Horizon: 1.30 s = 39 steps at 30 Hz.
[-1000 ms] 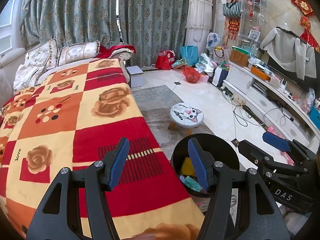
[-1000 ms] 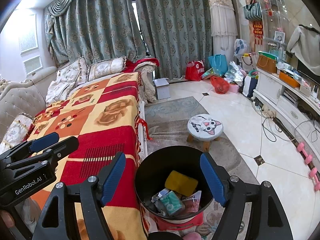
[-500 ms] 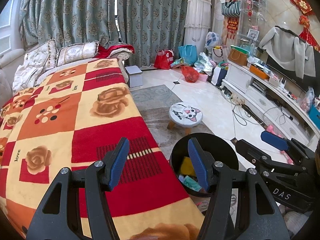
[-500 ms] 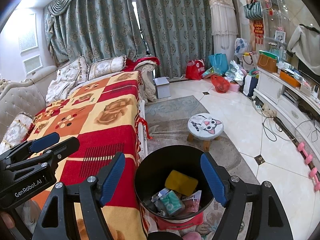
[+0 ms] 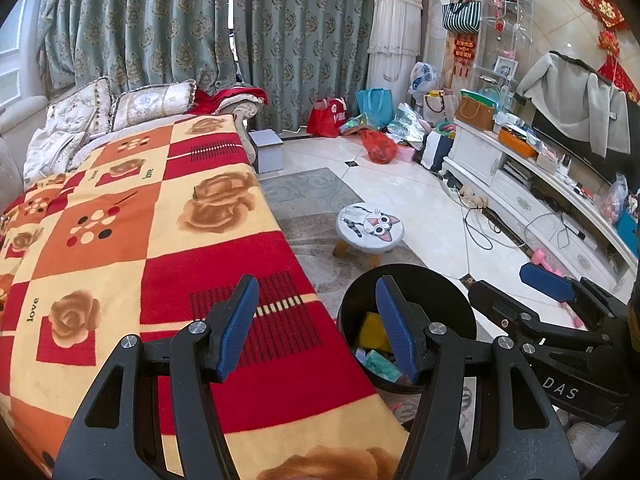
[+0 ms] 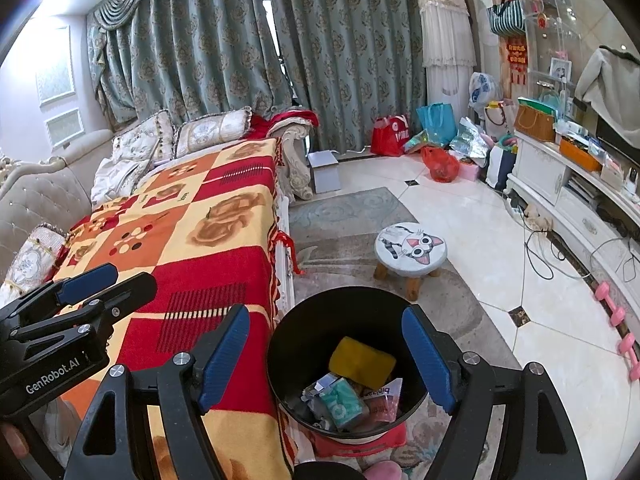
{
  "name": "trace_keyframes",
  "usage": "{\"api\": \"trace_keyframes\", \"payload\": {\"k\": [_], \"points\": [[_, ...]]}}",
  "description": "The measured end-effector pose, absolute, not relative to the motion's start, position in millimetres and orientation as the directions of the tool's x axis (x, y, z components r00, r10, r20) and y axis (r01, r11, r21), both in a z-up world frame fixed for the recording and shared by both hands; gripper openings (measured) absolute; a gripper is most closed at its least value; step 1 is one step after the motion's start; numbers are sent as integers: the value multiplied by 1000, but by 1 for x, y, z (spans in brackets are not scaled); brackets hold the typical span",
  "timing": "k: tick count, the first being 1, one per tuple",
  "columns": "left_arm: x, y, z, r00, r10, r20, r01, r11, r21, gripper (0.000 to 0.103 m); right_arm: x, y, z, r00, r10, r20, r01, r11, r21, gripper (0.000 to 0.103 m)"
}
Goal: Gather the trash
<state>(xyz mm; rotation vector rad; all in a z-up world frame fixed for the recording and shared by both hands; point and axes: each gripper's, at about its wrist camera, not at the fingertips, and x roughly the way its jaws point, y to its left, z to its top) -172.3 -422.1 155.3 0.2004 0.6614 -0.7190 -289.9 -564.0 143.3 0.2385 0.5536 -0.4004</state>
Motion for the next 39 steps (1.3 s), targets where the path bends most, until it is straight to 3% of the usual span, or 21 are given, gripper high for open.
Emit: {"api": "trace_keyframes", "payload": {"k": [39], "points": [[-196, -438, 147, 543, -547, -638, 676, 735, -55, 60, -291, -574, 138, 765, -301, -570, 440, 890, 120, 78]]}}
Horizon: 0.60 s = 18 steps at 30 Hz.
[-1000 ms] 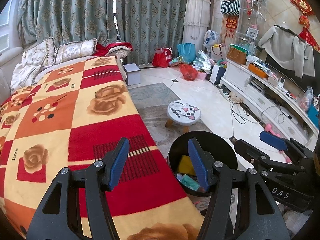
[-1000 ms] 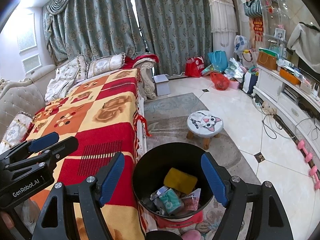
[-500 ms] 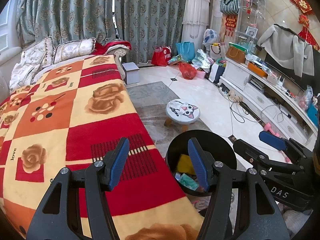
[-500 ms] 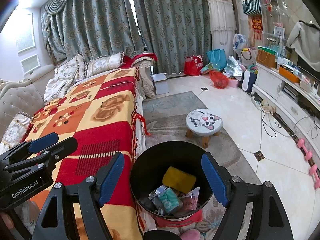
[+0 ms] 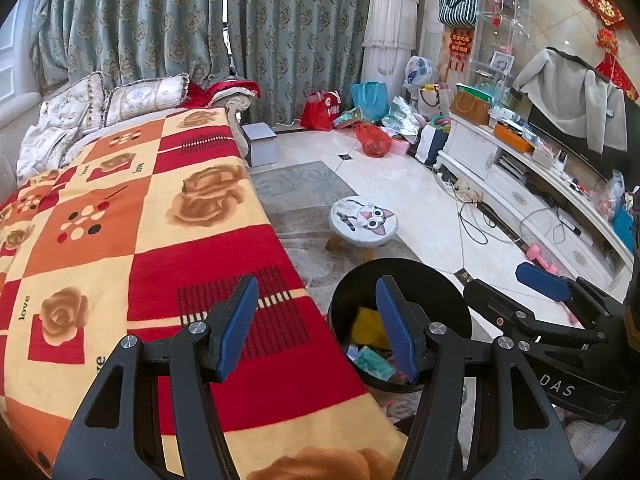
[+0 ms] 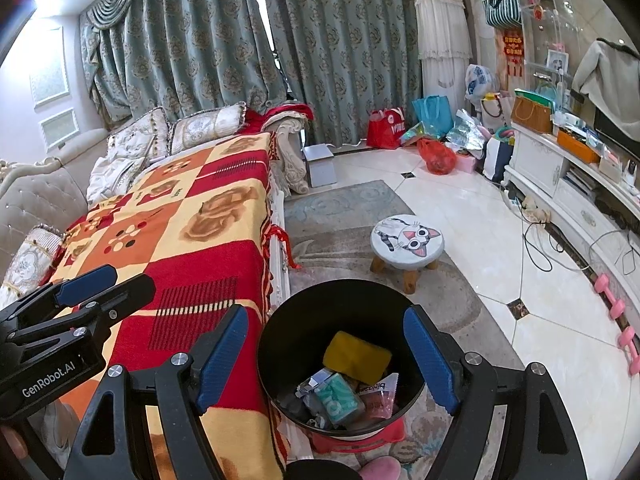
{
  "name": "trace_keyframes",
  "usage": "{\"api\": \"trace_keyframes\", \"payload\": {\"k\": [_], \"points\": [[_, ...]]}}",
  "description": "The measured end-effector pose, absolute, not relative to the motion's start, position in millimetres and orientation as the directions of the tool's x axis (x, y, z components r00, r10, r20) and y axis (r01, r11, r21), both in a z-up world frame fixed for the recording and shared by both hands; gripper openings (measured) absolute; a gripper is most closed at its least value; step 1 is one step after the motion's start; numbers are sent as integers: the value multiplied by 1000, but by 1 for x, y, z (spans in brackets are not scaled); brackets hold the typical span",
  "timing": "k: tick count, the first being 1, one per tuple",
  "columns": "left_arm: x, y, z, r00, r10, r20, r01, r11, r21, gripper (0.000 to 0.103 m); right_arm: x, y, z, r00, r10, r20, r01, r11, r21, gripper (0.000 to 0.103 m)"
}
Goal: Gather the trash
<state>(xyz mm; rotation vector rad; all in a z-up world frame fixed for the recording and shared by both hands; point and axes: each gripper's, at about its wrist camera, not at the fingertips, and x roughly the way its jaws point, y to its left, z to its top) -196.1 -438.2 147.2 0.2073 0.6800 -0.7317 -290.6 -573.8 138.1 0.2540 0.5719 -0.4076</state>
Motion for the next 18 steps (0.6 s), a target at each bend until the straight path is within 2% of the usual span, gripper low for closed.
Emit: {"api": "trace_keyframes", "payload": {"k": [18], "points": [[-211, -443, 139, 538, -544, -644, 672, 738, -62, 60, -290, -574, 128, 759, -292, -582, 430, 896, 113, 79]]}}
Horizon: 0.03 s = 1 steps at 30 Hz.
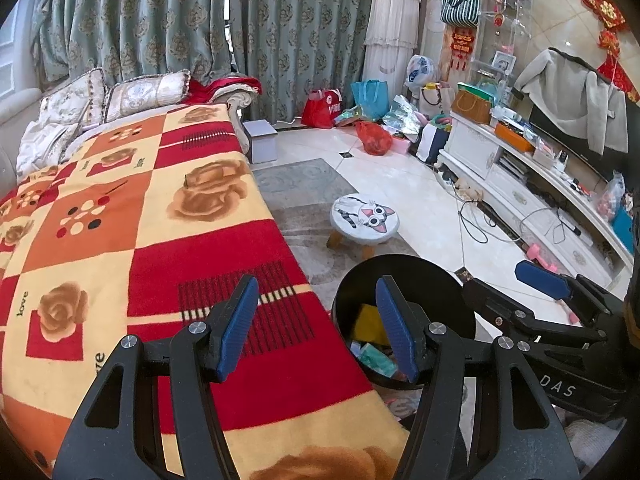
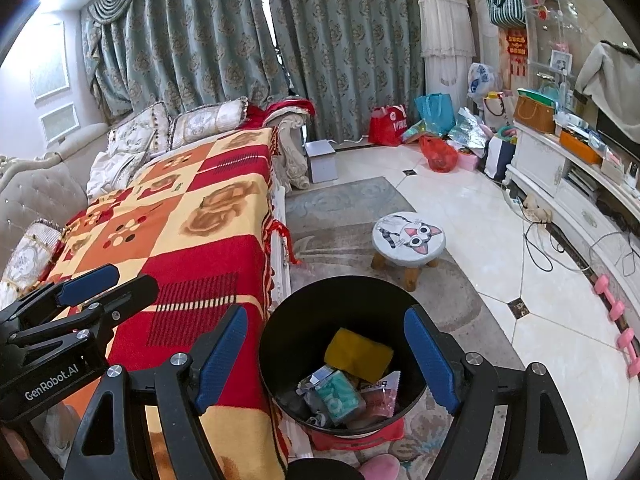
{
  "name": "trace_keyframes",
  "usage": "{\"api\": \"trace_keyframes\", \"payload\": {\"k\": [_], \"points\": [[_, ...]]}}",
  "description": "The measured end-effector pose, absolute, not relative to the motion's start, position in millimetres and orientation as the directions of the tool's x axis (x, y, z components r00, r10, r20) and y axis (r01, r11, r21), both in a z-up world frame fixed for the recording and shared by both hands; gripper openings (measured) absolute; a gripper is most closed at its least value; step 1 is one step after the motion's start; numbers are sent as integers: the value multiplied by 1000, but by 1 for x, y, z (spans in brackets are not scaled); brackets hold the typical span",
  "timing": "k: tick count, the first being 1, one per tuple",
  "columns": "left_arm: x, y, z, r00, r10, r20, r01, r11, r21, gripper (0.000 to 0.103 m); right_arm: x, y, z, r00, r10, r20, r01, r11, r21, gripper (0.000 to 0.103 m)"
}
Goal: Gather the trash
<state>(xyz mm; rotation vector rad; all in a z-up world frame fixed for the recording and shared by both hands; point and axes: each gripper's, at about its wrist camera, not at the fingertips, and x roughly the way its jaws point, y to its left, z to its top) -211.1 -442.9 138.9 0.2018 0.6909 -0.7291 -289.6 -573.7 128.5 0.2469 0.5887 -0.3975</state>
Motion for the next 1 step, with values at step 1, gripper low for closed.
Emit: {"api": "trace_keyframes", "payload": {"k": [1], "points": [[-212, -440, 138, 536, -544, -646, 669, 740, -67, 60, -289, -572, 127, 759, -289, -583, 427, 898, 111, 79]]}}
